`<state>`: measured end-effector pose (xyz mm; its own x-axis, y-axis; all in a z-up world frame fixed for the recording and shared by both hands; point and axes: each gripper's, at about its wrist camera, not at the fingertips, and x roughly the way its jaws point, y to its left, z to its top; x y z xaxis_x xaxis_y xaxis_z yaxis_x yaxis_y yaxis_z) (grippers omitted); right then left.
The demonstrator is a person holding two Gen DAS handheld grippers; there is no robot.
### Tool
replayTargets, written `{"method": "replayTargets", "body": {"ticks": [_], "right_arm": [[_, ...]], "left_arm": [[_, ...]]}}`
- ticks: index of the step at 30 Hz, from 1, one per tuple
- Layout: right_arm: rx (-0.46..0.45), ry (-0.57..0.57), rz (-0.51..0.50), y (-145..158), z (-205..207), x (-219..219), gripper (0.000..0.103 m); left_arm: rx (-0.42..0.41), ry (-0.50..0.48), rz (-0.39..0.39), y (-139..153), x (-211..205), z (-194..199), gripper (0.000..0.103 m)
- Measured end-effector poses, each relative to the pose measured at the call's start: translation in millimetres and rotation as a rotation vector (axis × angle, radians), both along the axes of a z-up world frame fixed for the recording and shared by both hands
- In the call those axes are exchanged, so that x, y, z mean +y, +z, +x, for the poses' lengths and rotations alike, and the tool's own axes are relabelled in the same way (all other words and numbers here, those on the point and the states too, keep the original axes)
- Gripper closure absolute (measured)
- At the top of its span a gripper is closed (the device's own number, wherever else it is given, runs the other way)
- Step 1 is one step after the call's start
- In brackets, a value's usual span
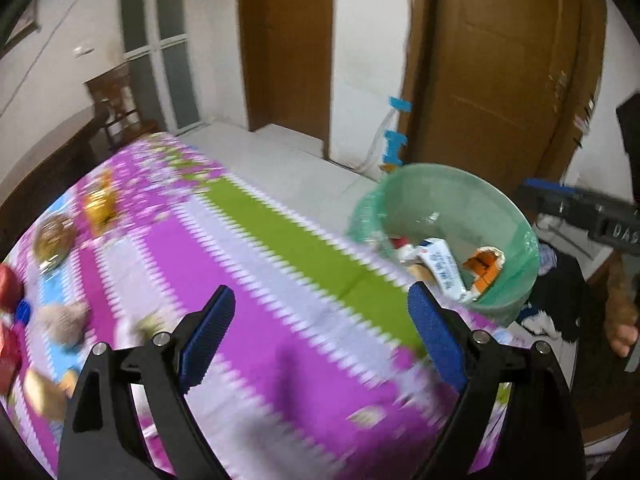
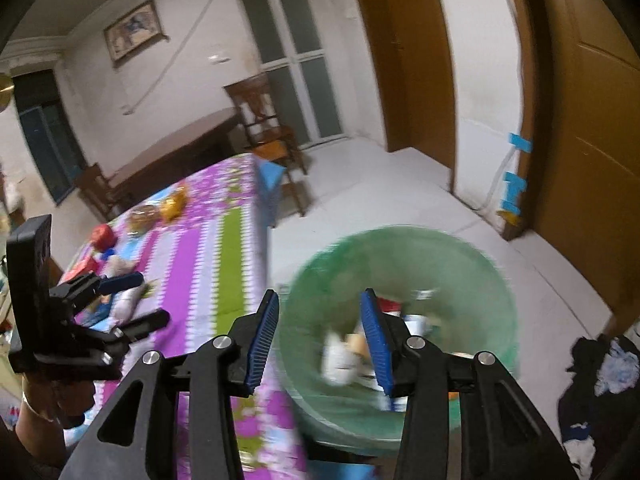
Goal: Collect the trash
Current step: 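Move both open tools back over the tablecloth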
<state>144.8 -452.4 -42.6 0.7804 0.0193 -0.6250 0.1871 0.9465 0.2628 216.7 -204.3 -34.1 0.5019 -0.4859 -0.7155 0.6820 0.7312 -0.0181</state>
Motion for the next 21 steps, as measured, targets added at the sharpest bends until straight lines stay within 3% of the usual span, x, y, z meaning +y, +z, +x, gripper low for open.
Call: {"method": "replayTargets", "body": {"ticks": [5,11,16,21], "right_arm": [[0.014,0.076,0.040,-9,18,43,0.057],[0.046,0.159,0.054,-19,37,93,0.051],[0.048,0.226,0.061,-15,52,128,0.050],[0.063,0.321,0.091,-13,89,179,0.050]], "left_arm": [[-0.028,0.121,-0.041,17,85,15,0.016],[-0.063,0.263,-0.037,22,186,40,0.013],[-0.037,0.299,-0.065,6,237,58,0.013],[-0.047,0.225,-0.084,-14,244,56,0.013]]}}
